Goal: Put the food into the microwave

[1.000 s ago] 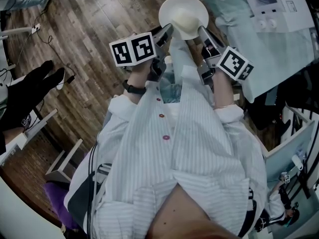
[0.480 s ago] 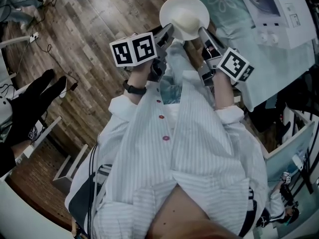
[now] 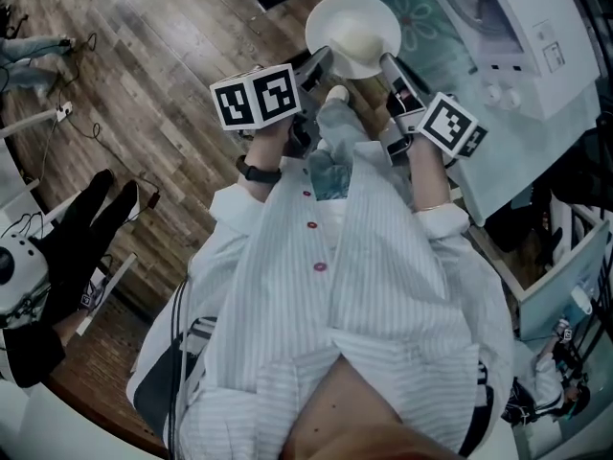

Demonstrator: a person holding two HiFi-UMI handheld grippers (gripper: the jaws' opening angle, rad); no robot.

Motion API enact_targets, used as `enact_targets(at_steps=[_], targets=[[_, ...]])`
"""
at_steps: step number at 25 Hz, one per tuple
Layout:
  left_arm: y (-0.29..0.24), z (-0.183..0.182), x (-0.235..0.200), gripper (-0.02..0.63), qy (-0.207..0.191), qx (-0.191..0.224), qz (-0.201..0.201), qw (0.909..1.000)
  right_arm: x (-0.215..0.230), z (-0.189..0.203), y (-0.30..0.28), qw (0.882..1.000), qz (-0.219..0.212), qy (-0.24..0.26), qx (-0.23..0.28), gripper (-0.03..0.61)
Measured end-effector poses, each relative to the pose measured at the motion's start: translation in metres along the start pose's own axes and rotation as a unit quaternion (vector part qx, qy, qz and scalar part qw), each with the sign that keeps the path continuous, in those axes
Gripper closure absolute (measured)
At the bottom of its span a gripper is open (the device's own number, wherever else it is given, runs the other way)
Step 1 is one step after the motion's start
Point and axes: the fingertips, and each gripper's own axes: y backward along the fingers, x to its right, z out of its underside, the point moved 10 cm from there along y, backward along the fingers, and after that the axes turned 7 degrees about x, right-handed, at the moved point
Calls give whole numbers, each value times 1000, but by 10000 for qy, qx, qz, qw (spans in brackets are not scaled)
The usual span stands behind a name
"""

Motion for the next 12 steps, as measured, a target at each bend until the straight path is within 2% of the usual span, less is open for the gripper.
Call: enact_targets(at_steps=[12], targets=[[-84, -52, 23, 535, -367, -384, 316, 9981, 31, -65, -25, 9980, 199, -285, 525, 515]])
